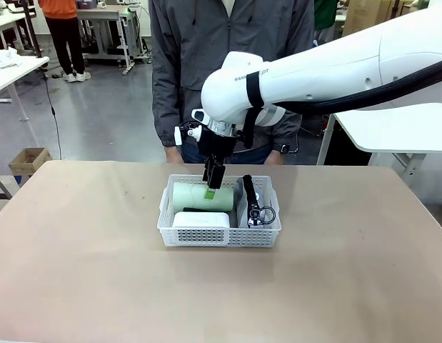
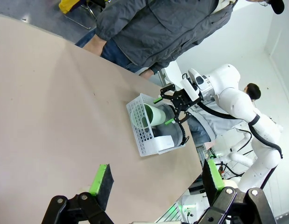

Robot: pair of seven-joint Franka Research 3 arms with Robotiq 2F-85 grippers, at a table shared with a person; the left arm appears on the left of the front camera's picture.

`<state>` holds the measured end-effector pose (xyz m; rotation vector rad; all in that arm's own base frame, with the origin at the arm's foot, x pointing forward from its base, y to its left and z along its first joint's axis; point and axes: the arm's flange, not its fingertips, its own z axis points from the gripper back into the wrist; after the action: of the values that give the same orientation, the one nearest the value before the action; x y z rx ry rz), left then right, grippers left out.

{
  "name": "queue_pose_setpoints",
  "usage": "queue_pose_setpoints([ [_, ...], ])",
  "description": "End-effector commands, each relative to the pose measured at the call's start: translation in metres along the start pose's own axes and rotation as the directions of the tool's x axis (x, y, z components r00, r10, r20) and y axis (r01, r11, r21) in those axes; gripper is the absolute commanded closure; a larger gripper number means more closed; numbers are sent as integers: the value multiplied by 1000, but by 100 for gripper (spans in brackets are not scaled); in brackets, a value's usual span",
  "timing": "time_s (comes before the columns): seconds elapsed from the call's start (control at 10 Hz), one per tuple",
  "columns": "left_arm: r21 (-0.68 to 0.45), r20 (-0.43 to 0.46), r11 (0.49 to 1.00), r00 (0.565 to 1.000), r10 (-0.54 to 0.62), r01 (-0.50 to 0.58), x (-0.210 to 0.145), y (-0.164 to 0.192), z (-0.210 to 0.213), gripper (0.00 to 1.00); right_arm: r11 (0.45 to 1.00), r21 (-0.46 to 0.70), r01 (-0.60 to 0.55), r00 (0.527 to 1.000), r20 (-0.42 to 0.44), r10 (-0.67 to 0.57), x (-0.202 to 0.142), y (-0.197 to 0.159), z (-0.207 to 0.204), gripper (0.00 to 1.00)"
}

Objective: Efficiently arrange items inside the basket to fit them all.
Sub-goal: Pick up the Reusable plastic cup and place it inside the Organizing basket.

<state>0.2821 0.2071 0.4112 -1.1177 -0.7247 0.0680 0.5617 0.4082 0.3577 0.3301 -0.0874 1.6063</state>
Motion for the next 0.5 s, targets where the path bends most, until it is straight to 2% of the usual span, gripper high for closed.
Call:
queue_pose_setpoints([
  [0.0,-9,-7,1000,1000,-11,11,-1,-1,4,0,1000,-3,5,999,-32,-5,6,-4,2,0],
  [0.2,-9,-7,1000,1000,-11,11,-1,-1,4,0,1000,-1,10,999,-30,-10,5,-4,3,0],
  [0.4,-9,-7,1000,1000,-11,11,-1,-1,4,0,999,-13,44,999,9,-43,-9,3,29,0],
])
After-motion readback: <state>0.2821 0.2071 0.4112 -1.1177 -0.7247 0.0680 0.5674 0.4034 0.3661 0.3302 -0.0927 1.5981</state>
